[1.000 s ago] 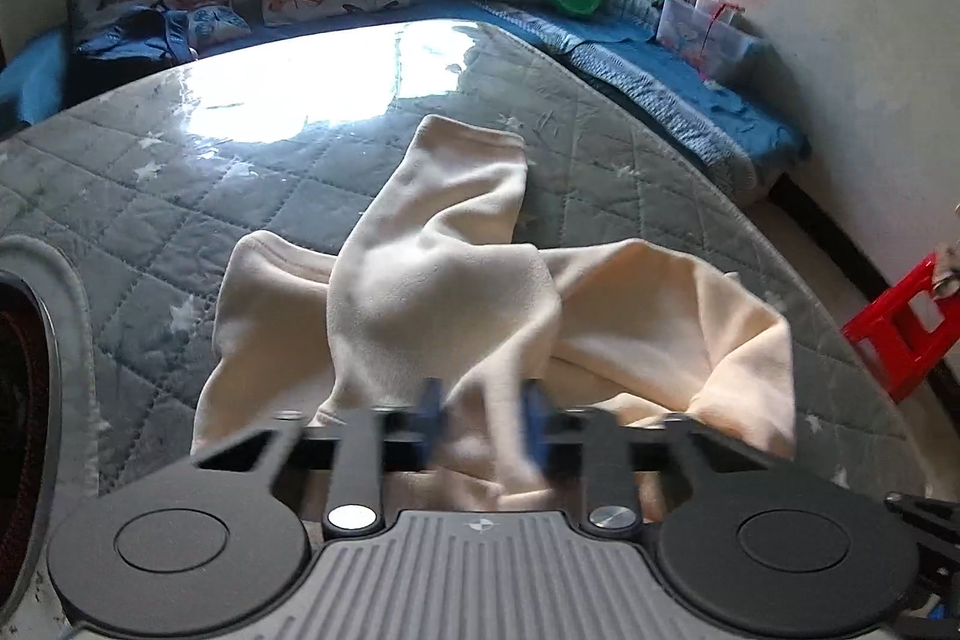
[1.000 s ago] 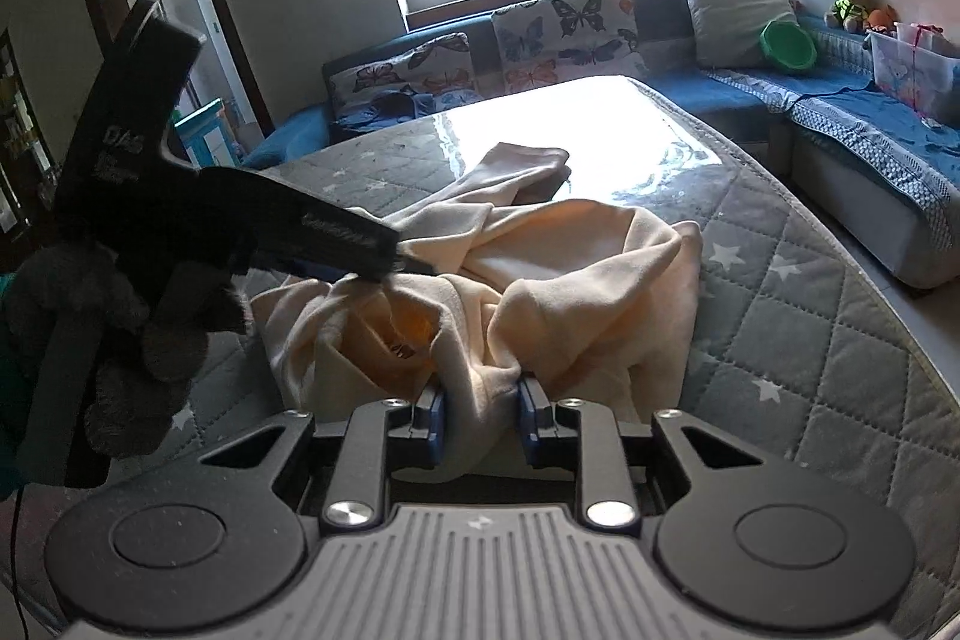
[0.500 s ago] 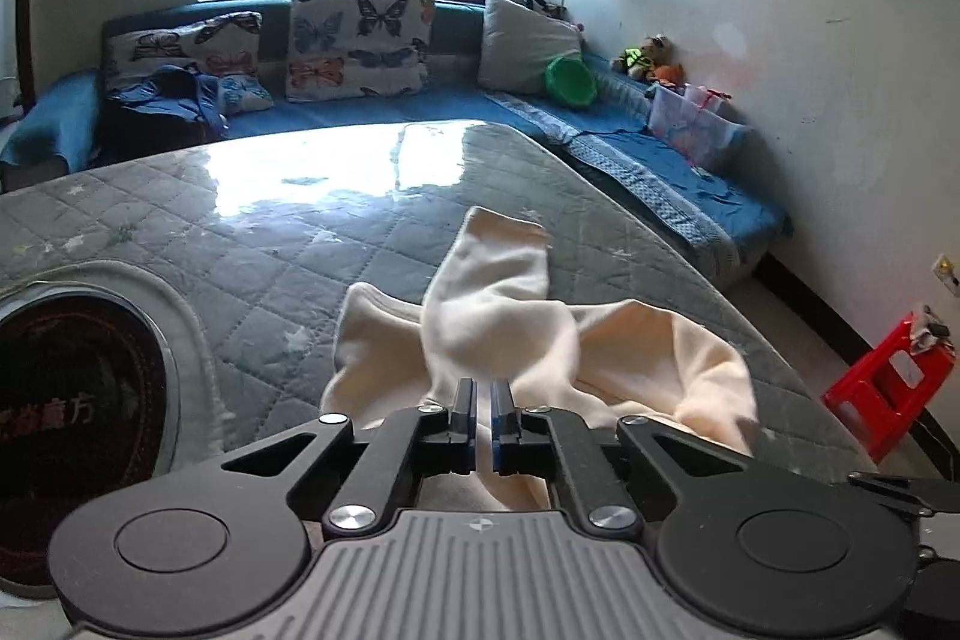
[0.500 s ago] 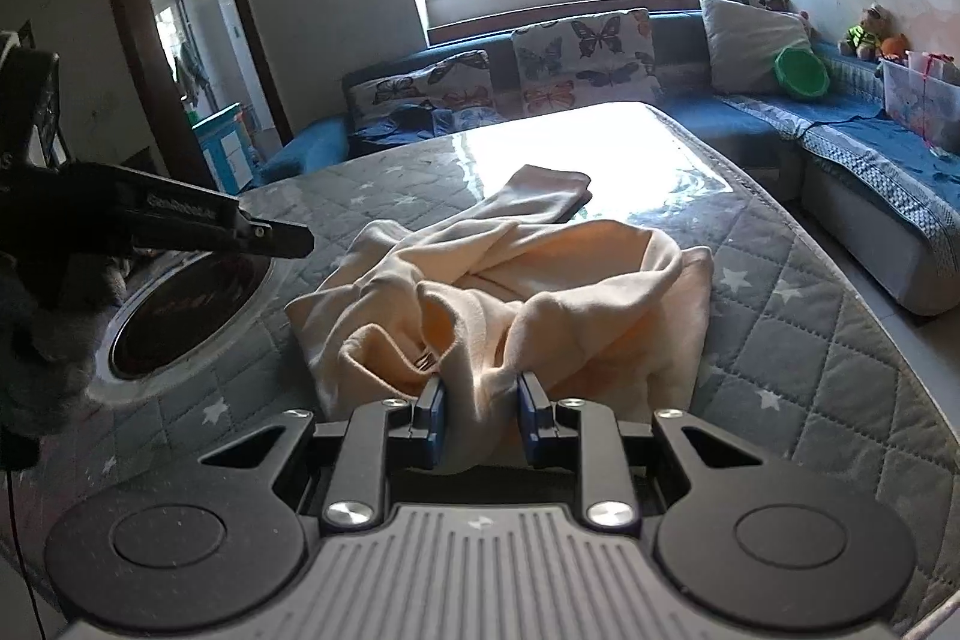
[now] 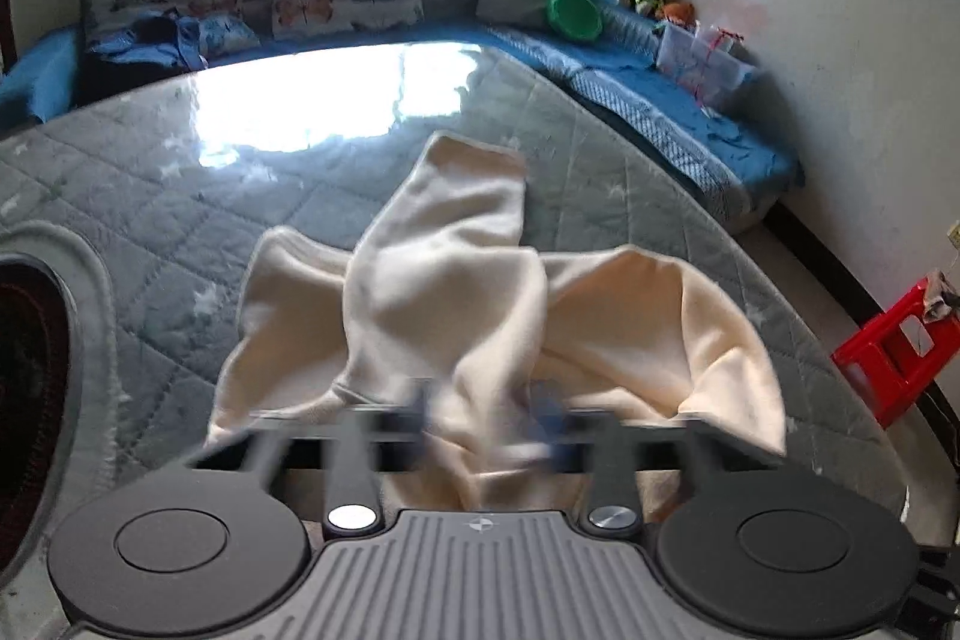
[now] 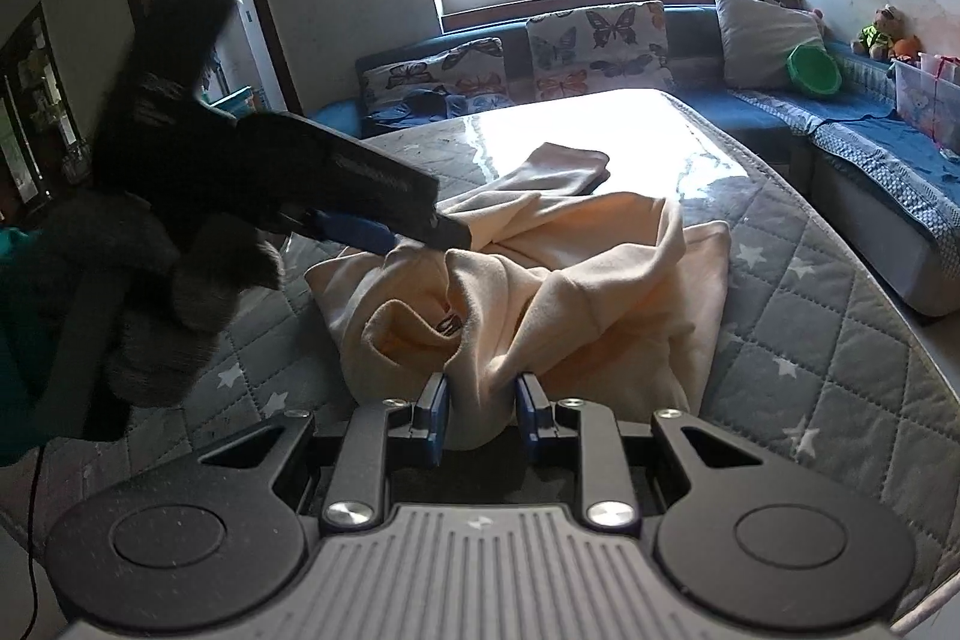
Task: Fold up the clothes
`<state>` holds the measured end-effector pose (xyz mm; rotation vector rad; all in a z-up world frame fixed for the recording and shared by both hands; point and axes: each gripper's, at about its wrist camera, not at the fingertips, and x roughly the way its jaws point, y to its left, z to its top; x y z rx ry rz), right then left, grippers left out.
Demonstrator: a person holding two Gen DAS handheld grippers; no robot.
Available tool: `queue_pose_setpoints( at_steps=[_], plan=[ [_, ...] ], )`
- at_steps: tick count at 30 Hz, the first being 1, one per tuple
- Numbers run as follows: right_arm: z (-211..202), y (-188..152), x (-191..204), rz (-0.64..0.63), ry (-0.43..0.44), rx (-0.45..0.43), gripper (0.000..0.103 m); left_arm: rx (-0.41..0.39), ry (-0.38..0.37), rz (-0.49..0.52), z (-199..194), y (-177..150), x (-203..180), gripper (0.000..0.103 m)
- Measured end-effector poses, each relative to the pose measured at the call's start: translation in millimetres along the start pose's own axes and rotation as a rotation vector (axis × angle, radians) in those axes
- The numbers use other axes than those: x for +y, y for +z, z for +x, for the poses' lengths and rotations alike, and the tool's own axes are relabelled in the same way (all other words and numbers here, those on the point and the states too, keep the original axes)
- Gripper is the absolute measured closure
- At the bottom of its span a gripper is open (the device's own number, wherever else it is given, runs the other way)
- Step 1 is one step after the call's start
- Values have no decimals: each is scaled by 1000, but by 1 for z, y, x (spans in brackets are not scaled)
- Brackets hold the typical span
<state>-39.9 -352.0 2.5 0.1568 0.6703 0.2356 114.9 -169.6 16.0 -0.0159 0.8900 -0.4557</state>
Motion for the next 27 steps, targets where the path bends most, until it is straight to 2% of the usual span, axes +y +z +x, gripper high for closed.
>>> queue_pose_setpoints(
  at_steps=[3, 9, 14, 19, 23, 27],
  plan=[
    [-2, 1, -1, -3, -3, -5, 80, -37, -4, -2, -12, -7, 7, 99],
    [-10, 3, 0, -5, 8, -22, 80, -140, -2, -29, -62, -18, 22, 100],
    [-27, 4, 10, -35, 55, -28, 80, -184, -23, -63, -114, -46, 40, 100],
    [-43, 7, 22, -85, 76, -44, 80, -168, -38, -80, -150, -93, 56, 100],
    [-45, 16, 25, -113, 60, -59, 79, -136, -11, -86, -164, -128, 68, 100],
    [-32, 25, 28, -150, 23, -48, 69, -66, 0, -82, -170, -156, 80, 100]
  ],
)
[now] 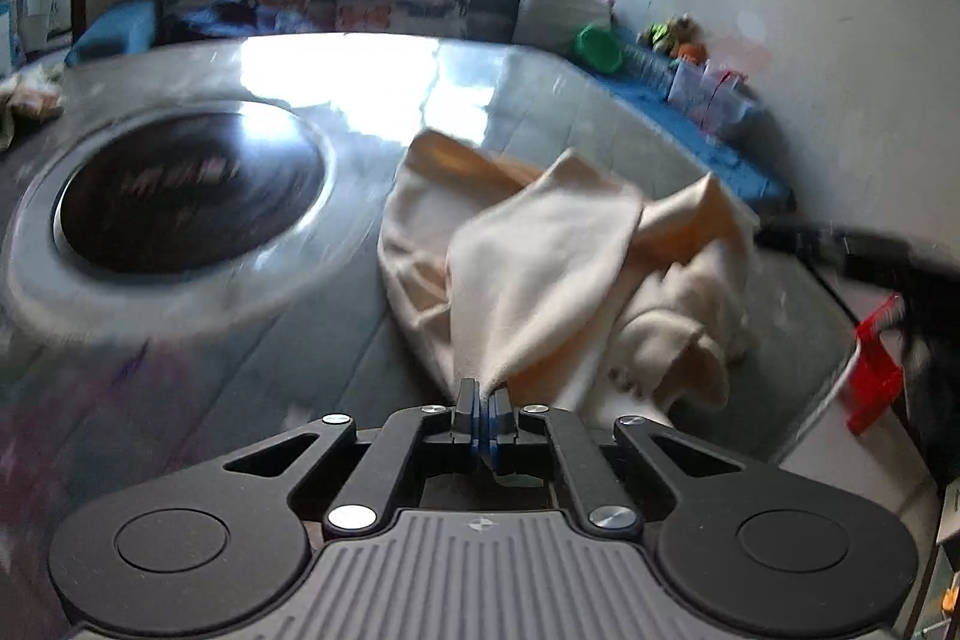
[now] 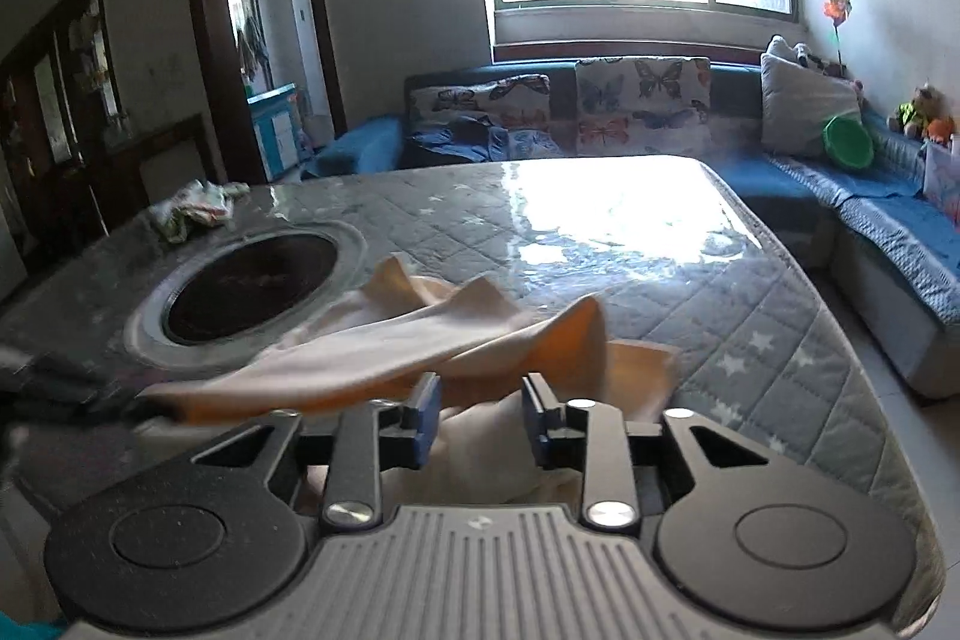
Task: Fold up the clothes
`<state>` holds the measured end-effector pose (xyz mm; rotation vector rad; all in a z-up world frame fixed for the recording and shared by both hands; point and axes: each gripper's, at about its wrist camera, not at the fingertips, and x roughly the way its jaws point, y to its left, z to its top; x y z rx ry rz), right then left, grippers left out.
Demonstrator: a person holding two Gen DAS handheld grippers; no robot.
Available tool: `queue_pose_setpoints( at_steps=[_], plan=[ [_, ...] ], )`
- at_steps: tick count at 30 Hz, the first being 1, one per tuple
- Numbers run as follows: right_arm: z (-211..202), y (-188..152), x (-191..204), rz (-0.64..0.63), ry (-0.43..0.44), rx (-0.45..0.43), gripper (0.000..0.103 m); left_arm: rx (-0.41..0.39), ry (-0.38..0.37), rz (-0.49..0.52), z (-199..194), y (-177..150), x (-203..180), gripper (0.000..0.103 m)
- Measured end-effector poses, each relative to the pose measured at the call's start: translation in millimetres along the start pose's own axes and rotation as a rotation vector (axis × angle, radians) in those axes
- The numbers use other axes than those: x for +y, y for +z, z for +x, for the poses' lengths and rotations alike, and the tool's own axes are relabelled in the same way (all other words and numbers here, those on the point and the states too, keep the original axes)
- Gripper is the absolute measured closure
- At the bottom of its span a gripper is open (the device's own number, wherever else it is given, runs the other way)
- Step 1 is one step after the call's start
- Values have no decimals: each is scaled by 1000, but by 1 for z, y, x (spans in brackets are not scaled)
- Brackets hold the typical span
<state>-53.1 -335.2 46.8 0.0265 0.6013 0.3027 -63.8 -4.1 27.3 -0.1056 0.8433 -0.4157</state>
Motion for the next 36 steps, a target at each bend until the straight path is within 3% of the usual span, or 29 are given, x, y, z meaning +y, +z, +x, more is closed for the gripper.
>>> queue_pose_setpoints(
  at_steps=[4, 7, 9, 10, 12, 18, 23, 26, 32, 34, 36],
  plan=[
    [21, 4, 11, -93, -40, 25, 65, 20, 12, 16, -7, -10, 11, 96],
    [32, 6, 24, -188, -68, 31, 62, -8, 15, 32, -14, -2, 11, 79],
    [34, 8, 33, -245, -71, 24, 58, -45, 18, 57, -17, 6, 10, 61],
    [35, 9, 36, -267, -66, 21, 53, -65, 22, 69, -19, 9, 9, 58],
    [38, 9, 43, -305, -52, 23, 51, -84, 8, 93, -16, 18, 3, 52],
    [70, 3, 63, -424, -35, 84, 51, -100, -33, 206, 18, 41, -32, 52],
    [91, -4, 67, -506, -57, 117, 56, -43, -79, 262, 63, 54, -56, 52],
    [97, -6, 61, -495, -63, 133, 67, -15, -88, 282, 87, 55, -64, 54],
    [98, -5, 54, -476, -31, 132, 65, 30, -79, 317, 114, 55, -75, 58],
    [101, -6, 53, -485, -24, 135, 65, 15, -68, 326, 115, 55, -76, 65],
    [106, -5, 53, -477, -13, 143, 65, 5, -50, 328, 116, 56, -74, 84]
  ],
)
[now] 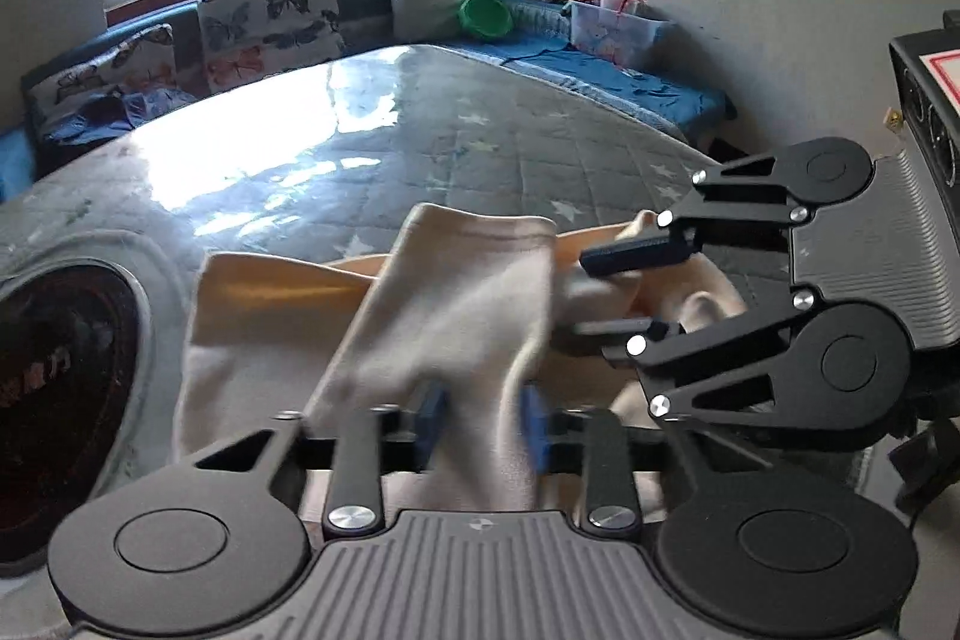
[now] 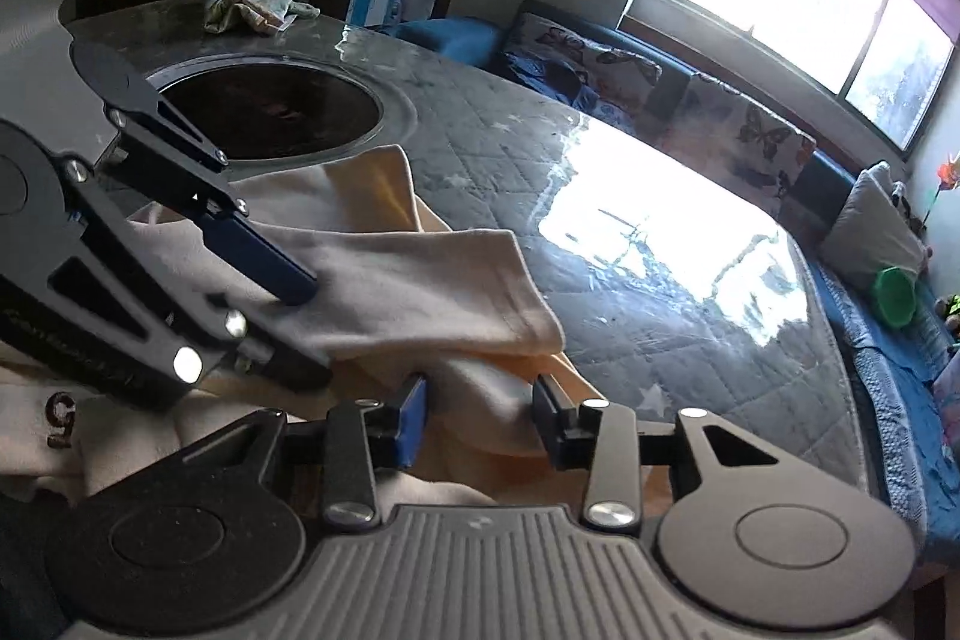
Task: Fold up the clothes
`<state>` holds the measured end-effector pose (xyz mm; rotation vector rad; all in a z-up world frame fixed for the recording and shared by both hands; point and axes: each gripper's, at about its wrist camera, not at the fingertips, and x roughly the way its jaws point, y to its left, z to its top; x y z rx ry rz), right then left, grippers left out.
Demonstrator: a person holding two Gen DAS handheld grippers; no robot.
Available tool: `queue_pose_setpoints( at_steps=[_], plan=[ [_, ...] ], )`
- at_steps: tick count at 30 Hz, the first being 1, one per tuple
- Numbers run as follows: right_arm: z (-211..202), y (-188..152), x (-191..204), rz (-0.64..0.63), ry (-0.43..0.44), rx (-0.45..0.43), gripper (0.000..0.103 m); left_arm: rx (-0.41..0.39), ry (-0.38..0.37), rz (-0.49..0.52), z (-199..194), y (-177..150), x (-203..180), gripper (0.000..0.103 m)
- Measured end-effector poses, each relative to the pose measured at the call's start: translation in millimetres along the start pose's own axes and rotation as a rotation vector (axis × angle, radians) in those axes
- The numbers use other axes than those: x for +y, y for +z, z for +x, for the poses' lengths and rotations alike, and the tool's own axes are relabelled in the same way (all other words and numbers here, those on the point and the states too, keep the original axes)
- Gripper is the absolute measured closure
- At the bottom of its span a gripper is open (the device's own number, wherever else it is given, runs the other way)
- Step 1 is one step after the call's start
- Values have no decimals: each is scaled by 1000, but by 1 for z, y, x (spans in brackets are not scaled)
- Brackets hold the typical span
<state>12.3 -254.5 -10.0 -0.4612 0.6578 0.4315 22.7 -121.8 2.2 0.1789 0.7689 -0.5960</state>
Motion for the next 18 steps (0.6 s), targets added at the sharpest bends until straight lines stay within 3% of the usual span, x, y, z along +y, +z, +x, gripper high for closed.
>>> queue_pose_setpoints(
  at_steps=[3, 7, 12, 16, 18],
  plan=[
    [5, 1, -3, 32, 24, 4, 72, -11, 14, -35, -3, -1, 10, 93],
    [-3, 1, -11, 83, 26, -22, 85, -48, 48, -86, -18, -4, 24, 96],
    [-17, -3, -29, 180, -16, -45, 86, -78, 92, -164, -37, -7, 48, 98],
    [-20, -6, -31, 207, -32, -39, 86, -78, 33, -172, -45, -8, 46, 96],
    [-19, -3, -27, 203, -23, -37, 85, -75, 1, -143, -45, -6, 32, 89]
  ],
)
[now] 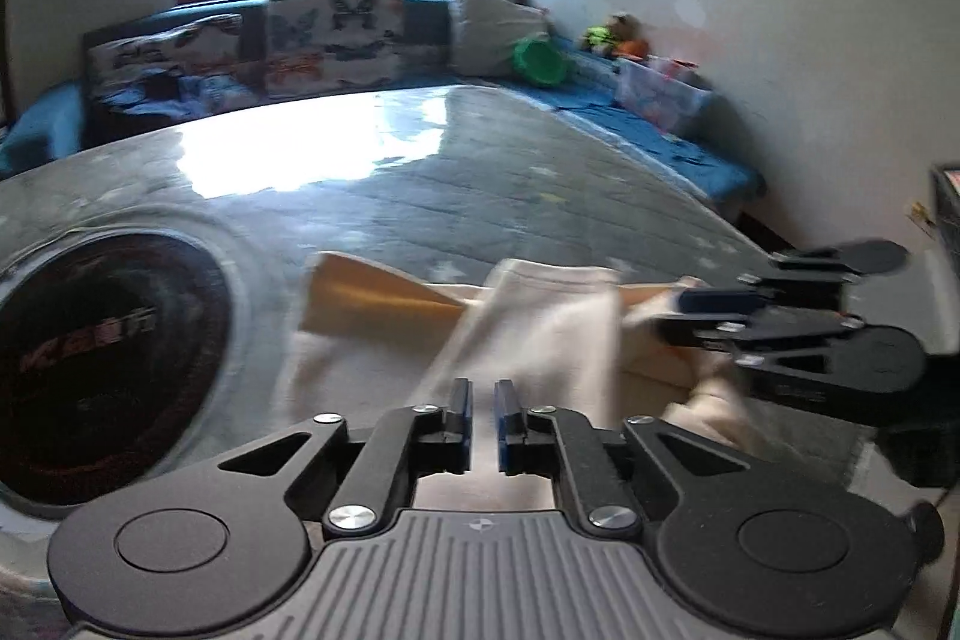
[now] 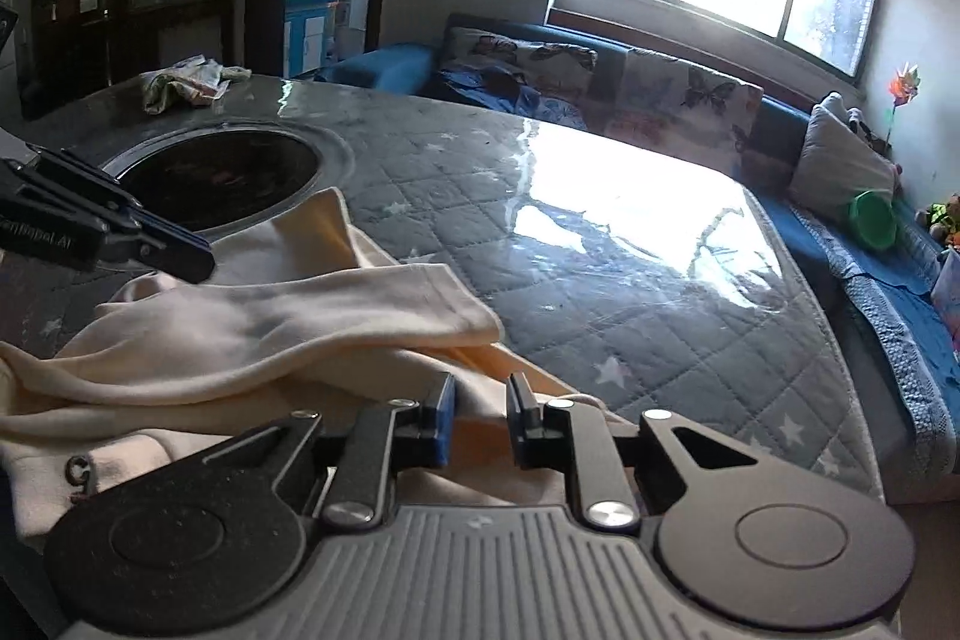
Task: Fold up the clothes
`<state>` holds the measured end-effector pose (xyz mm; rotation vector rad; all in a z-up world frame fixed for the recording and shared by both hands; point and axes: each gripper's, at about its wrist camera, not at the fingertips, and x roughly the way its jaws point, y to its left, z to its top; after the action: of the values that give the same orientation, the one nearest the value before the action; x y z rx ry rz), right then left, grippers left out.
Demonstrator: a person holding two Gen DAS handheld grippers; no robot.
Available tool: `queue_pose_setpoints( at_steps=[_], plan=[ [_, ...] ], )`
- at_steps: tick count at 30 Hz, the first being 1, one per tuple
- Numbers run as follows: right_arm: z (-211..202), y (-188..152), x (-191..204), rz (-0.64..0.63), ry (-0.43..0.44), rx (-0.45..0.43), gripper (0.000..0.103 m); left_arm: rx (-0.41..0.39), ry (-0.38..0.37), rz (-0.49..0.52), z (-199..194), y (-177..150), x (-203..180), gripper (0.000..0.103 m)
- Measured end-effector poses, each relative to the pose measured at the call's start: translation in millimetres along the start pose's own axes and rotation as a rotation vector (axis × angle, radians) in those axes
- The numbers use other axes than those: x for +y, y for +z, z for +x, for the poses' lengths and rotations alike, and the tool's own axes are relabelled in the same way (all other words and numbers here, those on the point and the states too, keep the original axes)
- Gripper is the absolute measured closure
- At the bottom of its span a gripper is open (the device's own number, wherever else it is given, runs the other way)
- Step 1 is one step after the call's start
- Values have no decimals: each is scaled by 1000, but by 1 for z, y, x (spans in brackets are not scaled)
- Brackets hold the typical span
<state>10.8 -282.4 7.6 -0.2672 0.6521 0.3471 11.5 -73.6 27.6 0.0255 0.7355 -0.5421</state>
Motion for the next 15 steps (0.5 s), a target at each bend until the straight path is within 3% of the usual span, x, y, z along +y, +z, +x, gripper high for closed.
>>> queue_pose_setpoints(
  at_steps=[3, 4, 6, 10, 15],
  plan=[
    [2, 3, 8, -16, 14, 1, 68, 6, -22, 52, 4, 1, -22, 79],
    [4, 4, 9, -18, 11, 8, 57, 9, -28, 68, 7, 1, -28, 79],
    [7, 6, 11, -24, 7, 21, 52, 26, -28, 91, 18, 2, -37, 79],
    [14, 7, 12, -29, 10, 40, 32, 64, -12, 103, 37, 2, -42, 79],
    [17, 5, 13, -48, 20, 58, 24, 55, 31, 118, 42, 0, -36, 95]
  ],
)
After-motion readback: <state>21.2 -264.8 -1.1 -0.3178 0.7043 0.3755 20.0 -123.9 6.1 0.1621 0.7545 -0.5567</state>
